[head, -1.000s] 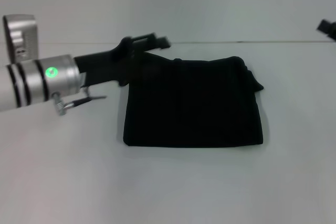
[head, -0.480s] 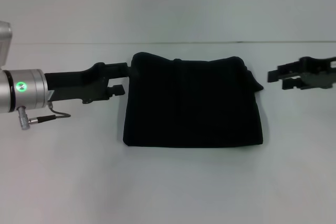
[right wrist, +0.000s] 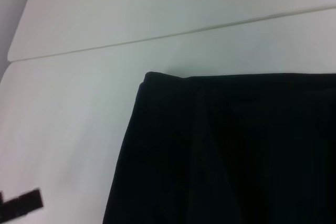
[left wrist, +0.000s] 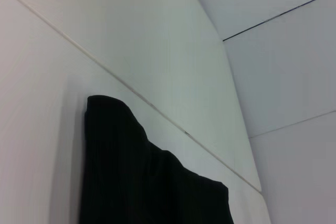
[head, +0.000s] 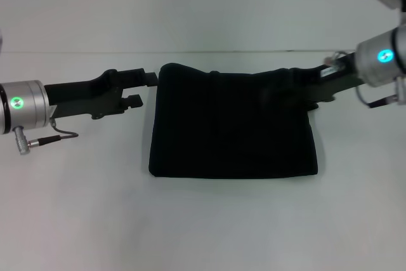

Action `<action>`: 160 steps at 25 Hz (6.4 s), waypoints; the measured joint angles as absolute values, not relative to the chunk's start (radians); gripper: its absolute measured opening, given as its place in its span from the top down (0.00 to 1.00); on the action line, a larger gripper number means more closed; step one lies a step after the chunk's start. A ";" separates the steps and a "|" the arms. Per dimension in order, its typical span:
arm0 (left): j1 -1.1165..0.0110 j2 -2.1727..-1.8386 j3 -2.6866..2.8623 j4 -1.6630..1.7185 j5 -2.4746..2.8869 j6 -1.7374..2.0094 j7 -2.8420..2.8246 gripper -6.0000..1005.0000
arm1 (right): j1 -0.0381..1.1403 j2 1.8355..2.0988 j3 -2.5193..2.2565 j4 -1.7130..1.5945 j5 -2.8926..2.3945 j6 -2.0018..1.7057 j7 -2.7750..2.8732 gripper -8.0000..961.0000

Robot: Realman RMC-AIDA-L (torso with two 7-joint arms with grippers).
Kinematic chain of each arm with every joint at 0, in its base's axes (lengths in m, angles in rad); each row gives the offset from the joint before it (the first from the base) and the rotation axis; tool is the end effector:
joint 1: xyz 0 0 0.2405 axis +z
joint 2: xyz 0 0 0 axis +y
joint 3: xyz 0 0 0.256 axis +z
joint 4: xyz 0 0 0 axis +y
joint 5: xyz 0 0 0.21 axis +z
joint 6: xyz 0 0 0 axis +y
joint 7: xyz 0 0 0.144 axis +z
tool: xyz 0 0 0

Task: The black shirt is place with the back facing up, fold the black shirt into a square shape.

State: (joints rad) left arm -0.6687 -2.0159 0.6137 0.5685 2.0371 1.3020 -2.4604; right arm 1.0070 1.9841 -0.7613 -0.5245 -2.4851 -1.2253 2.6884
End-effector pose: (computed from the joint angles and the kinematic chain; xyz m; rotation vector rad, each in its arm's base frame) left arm -0.2597 0.3939 0.0211 -2.0115 -1.9582 -0.8622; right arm 0.1827 0.4483 -0.0018 -2.2311 1.7380 0.1713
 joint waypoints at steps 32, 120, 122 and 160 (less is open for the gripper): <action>-0.681 -2.036 0.611 0.567 1.987 1.270 -2.434 0.27 | 0.992 2.086 -0.760 -0.359 -2.365 -0.928 2.677 0.39; -0.708 -2.056 0.611 0.564 1.969 1.217 -2.434 0.27 | 0.924 2.018 -0.787 -0.397 -2.308 -0.964 2.750 0.59; -0.706 -2.056 0.610 0.564 1.968 1.215 -2.434 0.27 | 0.918 2.014 -0.787 -0.397 -2.292 -0.982 2.749 0.59; -0.709 -2.060 0.610 0.564 1.960 1.183 -2.434 0.27 | 0.910 2.039 -0.784 -0.384 -2.262 -0.908 2.742 0.60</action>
State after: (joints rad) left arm -0.7092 -2.0601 0.6104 0.5645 1.9605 1.1833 -2.4344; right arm 0.9096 2.0390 -0.7838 -0.3838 -2.2618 -0.9083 2.7421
